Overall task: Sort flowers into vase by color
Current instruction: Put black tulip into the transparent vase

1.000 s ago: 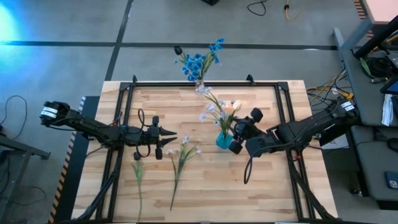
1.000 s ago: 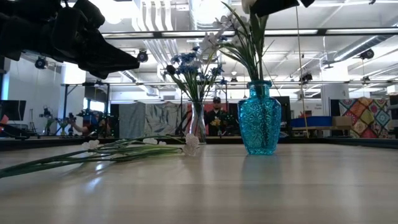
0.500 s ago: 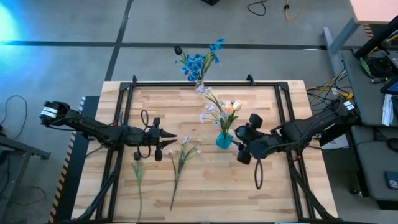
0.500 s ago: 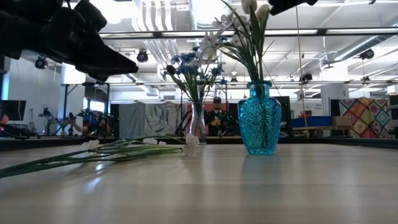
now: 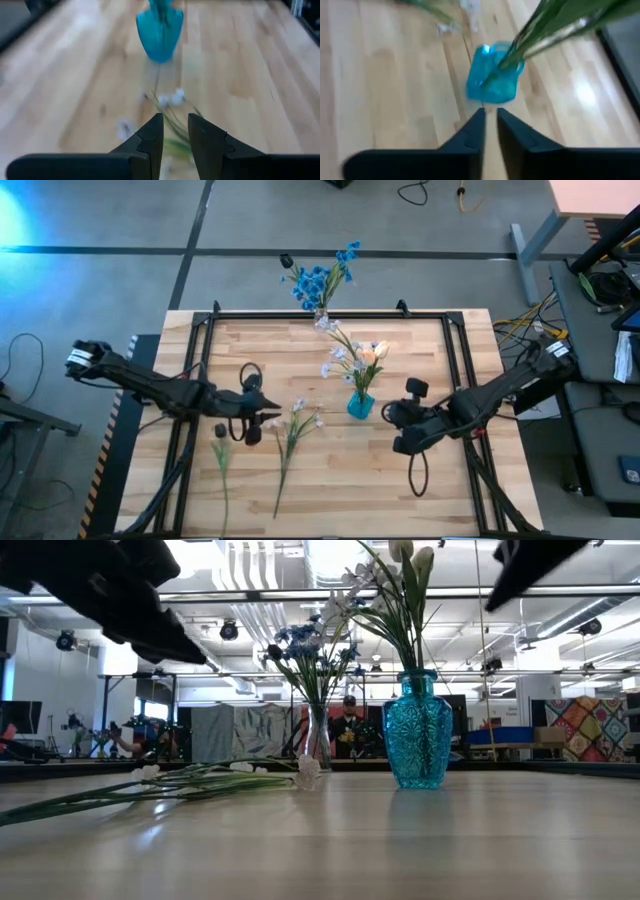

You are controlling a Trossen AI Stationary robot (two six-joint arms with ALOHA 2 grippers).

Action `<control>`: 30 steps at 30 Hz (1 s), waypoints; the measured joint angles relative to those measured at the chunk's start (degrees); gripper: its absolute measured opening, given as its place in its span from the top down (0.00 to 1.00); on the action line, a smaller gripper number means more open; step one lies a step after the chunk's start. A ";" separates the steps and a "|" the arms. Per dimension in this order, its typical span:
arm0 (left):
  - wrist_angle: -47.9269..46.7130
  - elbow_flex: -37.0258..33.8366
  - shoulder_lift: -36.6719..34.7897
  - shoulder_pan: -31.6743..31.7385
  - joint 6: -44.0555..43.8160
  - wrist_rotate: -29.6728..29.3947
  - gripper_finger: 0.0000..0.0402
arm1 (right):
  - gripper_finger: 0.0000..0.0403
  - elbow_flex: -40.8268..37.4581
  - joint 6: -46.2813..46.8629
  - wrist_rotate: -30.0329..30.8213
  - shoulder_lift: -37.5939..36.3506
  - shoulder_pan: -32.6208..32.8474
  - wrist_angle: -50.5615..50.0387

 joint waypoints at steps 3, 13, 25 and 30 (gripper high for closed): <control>-9.06 2.53 -0.02 -2.45 -6.98 0.02 0.81 | 0.96 -4.56 0.04 -1.18 -0.35 -0.33 3.83; -36.68 4.52 -0.04 -13.67 -54.65 7.21 0.81 | 0.97 -10.36 1.21 -1.55 -4.44 -0.44 11.03; -45.42 3.82 5.74 -21.73 -85.62 20.96 0.74 | 0.97 -9.94 1.46 -1.51 -4.65 -0.40 11.44; -46.53 3.77 8.59 -21.71 -85.30 21.87 0.64 | 0.97 -9.94 1.47 -1.49 -4.13 -0.40 11.55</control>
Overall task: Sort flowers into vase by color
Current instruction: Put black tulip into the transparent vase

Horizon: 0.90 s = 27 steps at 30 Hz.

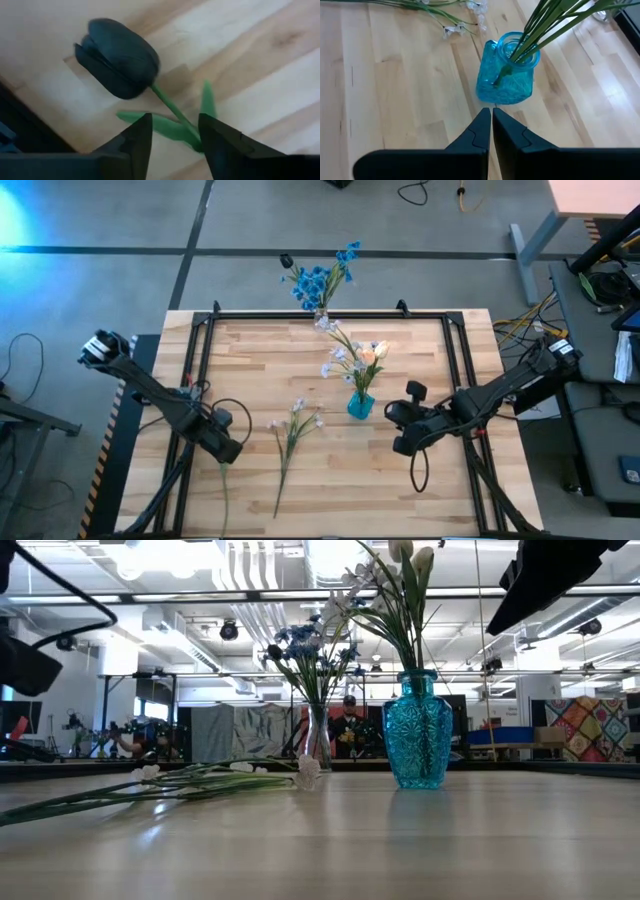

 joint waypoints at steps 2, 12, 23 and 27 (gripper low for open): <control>-0.23 -0.26 0.97 0.01 0.80 -0.15 0.61 | 0.97 0.00 0.00 0.07 0.00 0.00 0.04; 4.74 -3.40 1.78 0.00 2.85 -3.69 0.67 | 0.97 -0.02 0.01 0.09 0.00 0.00 0.07; 5.51 0.38 -2.75 -0.04 14.23 -23.41 0.97 | 0.97 -0.02 -0.23 1.48 0.02 0.00 0.07; 5.54 3.75 -4.88 0.43 21.93 -41.90 0.99 | 0.97 -0.02 -0.40 1.73 0.02 0.00 0.07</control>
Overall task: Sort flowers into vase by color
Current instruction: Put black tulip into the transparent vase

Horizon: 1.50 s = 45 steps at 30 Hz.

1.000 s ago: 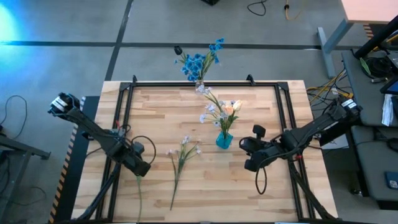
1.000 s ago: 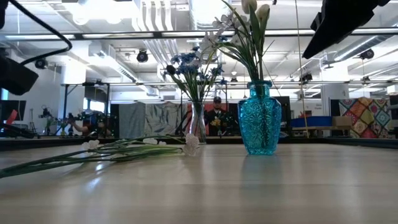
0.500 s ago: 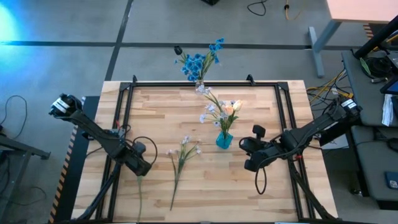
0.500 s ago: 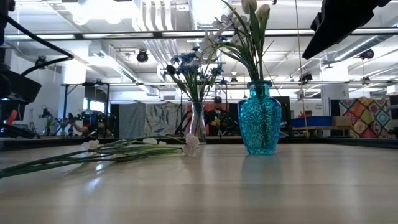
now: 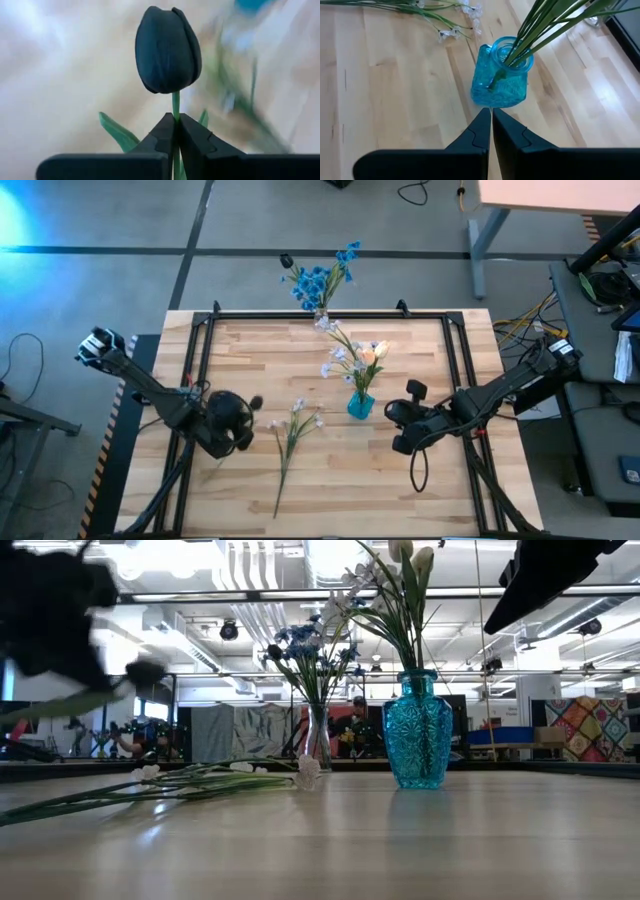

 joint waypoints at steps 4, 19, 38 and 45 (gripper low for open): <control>0.13 3.95 -2.17 2.22 11.29 -13.96 1.00 | 0.97 0.00 -0.11 0.80 0.00 0.00 0.00; 39.65 11.29 -14.71 38.61 75.92 18.17 1.00 | 0.97 -0.02 -2.67 2.88 0.00 0.00 0.72; 53.92 52.86 18.43 83.47 71.73 69.23 1.00 | 0.97 -0.04 -4.15 4.26 0.00 -0.02 1.66; 53.89 69.73 30.65 87.16 69.59 69.61 1.00 | 0.97 -0.04 -6.70 4.28 0.00 -0.04 2.23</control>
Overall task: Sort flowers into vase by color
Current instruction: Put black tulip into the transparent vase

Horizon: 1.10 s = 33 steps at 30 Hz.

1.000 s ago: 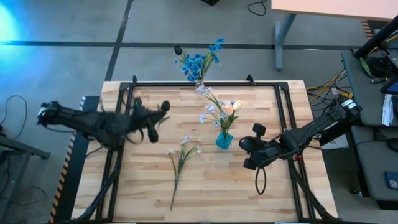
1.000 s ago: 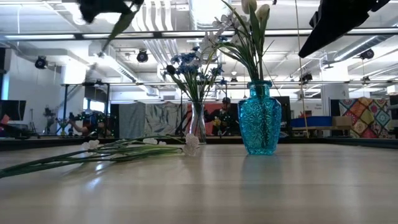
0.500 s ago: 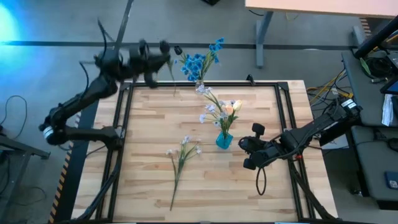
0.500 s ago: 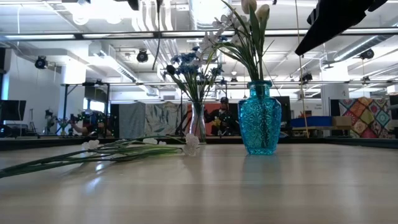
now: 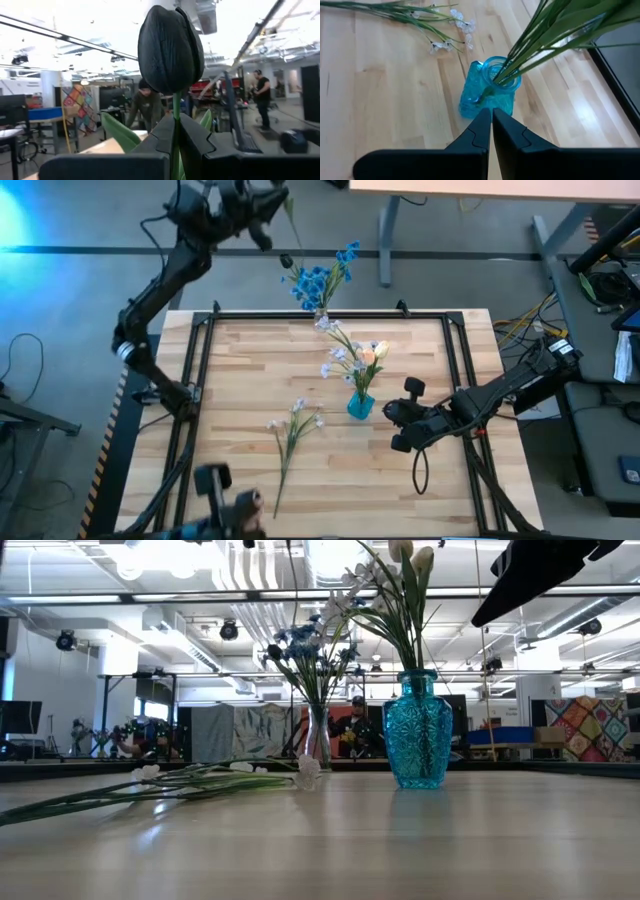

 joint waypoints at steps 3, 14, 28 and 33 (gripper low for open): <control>-0.03 6.75 5.18 1.24 -1.57 -0.02 1.00 | 0.97 0.04 -0.21 0.02 0.00 0.00 0.26; -4.69 20.47 20.33 3.35 -4.58 1.28 1.00 | 0.97 0.04 -0.45 0.10 0.00 0.00 0.34; 15.77 -4.57 15.25 3.35 -10.60 1.49 1.00 | 0.97 0.04 -1.04 0.12 0.00 0.00 0.37; 23.62 -13.23 13.87 3.45 -12.94 1.87 1.00 | 0.97 0.04 -1.04 0.56 0.00 0.00 0.72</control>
